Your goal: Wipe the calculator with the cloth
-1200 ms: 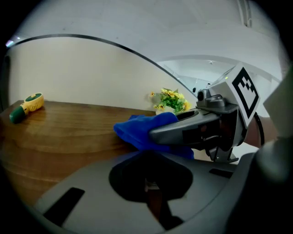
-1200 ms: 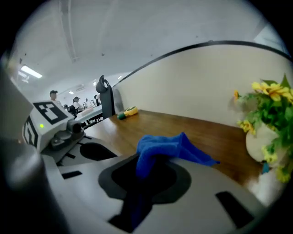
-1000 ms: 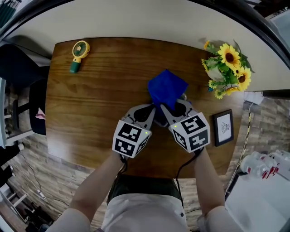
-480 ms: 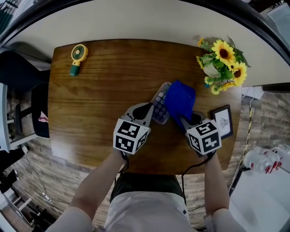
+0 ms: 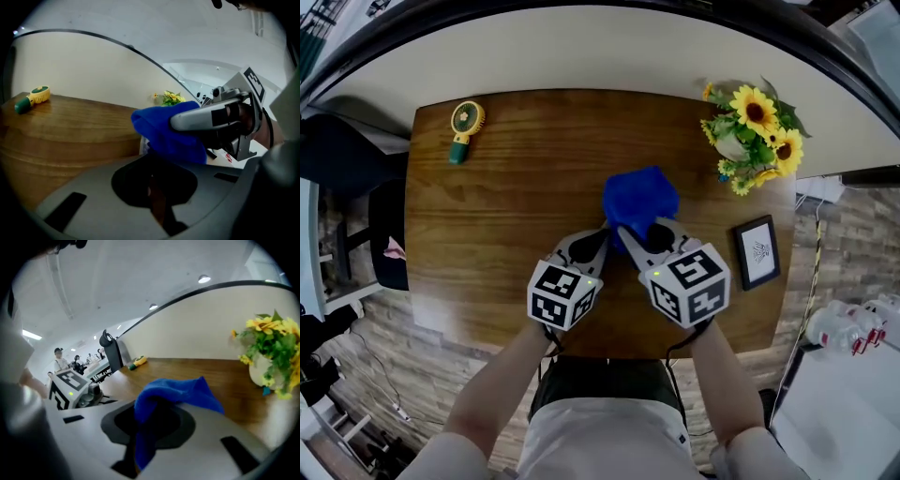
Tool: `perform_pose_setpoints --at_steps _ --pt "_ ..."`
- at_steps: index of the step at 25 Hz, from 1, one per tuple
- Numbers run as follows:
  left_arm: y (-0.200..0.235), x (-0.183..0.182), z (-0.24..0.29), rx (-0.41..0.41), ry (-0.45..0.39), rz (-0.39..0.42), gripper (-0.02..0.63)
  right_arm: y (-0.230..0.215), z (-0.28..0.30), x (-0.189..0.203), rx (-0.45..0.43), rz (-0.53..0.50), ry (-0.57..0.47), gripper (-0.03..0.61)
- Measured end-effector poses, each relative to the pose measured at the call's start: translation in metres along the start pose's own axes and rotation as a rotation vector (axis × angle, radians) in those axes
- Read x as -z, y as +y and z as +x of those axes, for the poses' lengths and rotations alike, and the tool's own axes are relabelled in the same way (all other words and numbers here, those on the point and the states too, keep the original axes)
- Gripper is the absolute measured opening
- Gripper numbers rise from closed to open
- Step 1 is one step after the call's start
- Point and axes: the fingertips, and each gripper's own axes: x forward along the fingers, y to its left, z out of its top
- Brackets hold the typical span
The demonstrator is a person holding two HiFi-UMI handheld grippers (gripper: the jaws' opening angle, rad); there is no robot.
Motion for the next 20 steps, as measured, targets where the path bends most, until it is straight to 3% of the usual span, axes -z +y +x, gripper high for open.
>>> perform_pose_setpoints --at_steps 5,16,20 --pt "0.003 0.000 0.002 0.014 -0.019 -0.018 0.002 -0.004 0.027 0.020 0.082 0.012 0.014 0.066" --pt "0.006 0.000 0.002 0.002 -0.026 -0.044 0.002 -0.020 -0.010 0.063 0.097 0.106 0.092 0.060" --pt "0.005 0.001 0.002 0.006 -0.022 -0.031 0.002 -0.032 -0.030 0.096 0.166 0.080 0.216 0.058"
